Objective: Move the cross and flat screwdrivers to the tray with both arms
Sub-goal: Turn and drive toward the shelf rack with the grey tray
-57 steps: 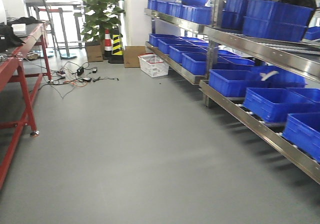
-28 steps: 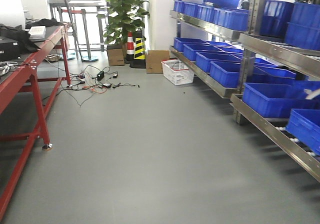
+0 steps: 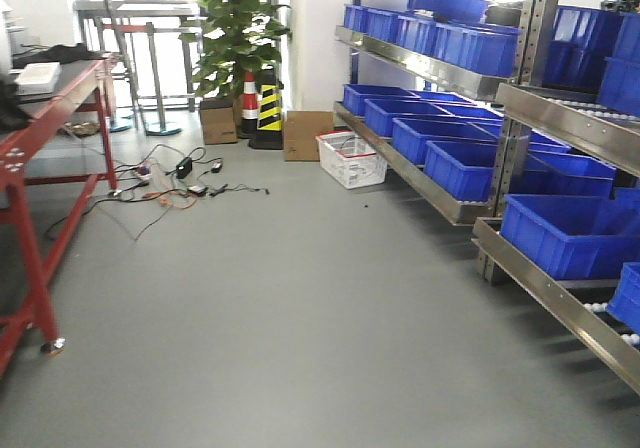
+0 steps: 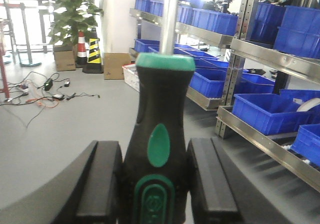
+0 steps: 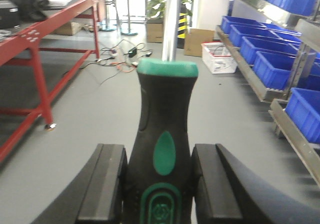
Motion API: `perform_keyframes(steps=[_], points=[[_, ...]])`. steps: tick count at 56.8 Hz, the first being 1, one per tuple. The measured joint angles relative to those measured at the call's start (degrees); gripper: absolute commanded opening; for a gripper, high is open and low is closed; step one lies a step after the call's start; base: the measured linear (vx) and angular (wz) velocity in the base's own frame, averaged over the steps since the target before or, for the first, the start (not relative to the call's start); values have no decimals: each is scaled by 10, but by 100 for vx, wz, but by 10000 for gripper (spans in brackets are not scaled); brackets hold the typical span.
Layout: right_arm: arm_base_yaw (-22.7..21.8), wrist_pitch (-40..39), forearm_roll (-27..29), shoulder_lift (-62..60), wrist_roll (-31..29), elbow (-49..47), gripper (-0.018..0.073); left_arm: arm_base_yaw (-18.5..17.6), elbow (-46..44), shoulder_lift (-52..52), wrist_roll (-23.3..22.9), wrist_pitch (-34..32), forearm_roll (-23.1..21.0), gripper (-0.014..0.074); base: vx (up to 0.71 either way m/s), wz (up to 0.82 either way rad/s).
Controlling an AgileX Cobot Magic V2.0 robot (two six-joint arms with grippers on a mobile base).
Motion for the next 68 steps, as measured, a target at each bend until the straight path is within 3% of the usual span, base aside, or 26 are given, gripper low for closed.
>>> perform_keyframes(steps=[35,68], points=[[0,0,0,0,0,0,-8,0,0,0,0,0,0,3,56,-35],[0,0,0,0,0,0,-8,0,0,0,0,0,0,3,43,-67]])
